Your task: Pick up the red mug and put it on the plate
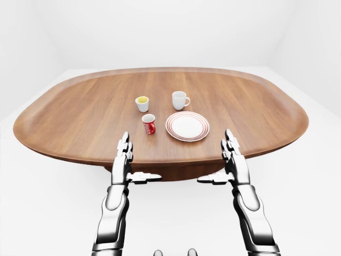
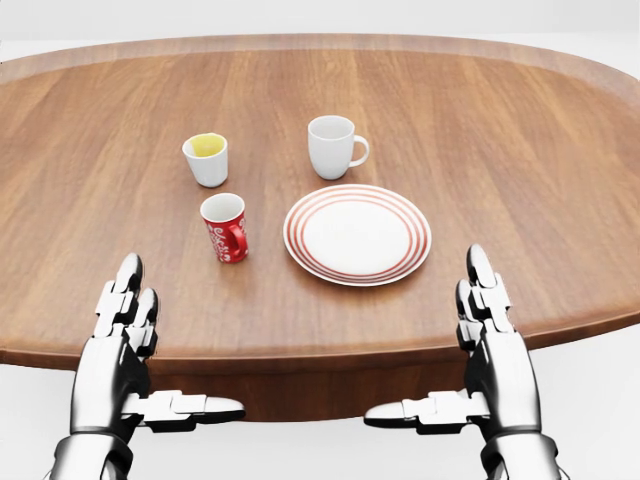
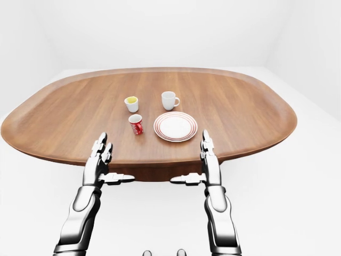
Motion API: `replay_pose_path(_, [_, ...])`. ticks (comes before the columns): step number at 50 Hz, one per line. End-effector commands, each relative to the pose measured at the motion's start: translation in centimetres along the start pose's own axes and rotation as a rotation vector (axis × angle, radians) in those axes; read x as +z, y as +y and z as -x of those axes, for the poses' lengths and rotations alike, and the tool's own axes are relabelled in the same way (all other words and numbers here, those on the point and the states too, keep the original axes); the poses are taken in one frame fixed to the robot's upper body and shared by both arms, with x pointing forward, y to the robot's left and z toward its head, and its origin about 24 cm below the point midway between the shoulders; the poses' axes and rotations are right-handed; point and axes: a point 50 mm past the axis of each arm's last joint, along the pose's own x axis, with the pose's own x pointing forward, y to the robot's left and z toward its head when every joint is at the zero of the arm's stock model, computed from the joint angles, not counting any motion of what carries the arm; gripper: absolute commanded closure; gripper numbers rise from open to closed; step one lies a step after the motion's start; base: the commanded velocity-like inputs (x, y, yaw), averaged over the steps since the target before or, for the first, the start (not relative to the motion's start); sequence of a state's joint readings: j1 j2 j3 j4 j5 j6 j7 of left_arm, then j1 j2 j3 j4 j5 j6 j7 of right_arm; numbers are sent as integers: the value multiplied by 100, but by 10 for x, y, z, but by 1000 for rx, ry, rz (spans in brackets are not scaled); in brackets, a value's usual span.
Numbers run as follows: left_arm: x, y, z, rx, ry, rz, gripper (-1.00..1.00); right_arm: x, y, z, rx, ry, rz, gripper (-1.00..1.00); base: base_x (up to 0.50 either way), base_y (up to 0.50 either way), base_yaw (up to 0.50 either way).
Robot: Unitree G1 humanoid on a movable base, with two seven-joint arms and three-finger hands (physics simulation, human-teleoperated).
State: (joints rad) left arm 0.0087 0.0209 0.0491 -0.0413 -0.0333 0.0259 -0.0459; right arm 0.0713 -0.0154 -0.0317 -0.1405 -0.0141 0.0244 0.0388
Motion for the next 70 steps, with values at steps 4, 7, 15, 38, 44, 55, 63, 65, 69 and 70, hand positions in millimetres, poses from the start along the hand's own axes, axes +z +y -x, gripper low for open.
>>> replay_pose_path(4, [1, 2, 1, 5, -4, -1, -100, 0, 0, 2, 0, 0, 7, -100, 0, 37, 0])
replay_pose_path(7, [2, 2, 1, 5, -5, 0, -100, 0, 0, 2, 0, 1, 6, -100, 0, 37, 0])
replay_pose_path(15, [1, 1, 1, 3, -4, -3, -100, -1, 1, 2, 1, 4, 7, -100, 0, 37, 0])
replay_pose_path(38, [40, 4, -26, -18, -117, -9, -100, 50, -23, -29, -44, -167, 28, -100, 0, 17, 0])
replay_pose_path(44, [64, 8, -55, -23, -178, -24, -100, 71, -29, -47, -38, -239, 25, -100, 0, 0, 0])
replay_pose_path(55, [74, 13, -96, 6, -128, -66, -100, 112, -34, -59, -20, -378, 88, -100, 0, 0, 0])
replay_pose_path(63, [74, 22, -110, 38, -82, -82, -100, 124, -37, -69, -11, -407, 108, -100, 0, 0, 0])
replay_pose_path(65, [76, 23, -110, 42, -88, -85, -100, 127, -37, -69, -7, -417, 112, -100, 0, 0, 0])
replay_pose_path(69, [80, 25, -112, 50, -96, -90, -100, 132, -36, -69, -4, -433, 128, -100, 0, 0, 0])
replay_pose_path(70, [80, 25, -112, 50, -95, -90, -100, 132, -36, -69, -4, -433, 129, -100, 0, 0, 0])
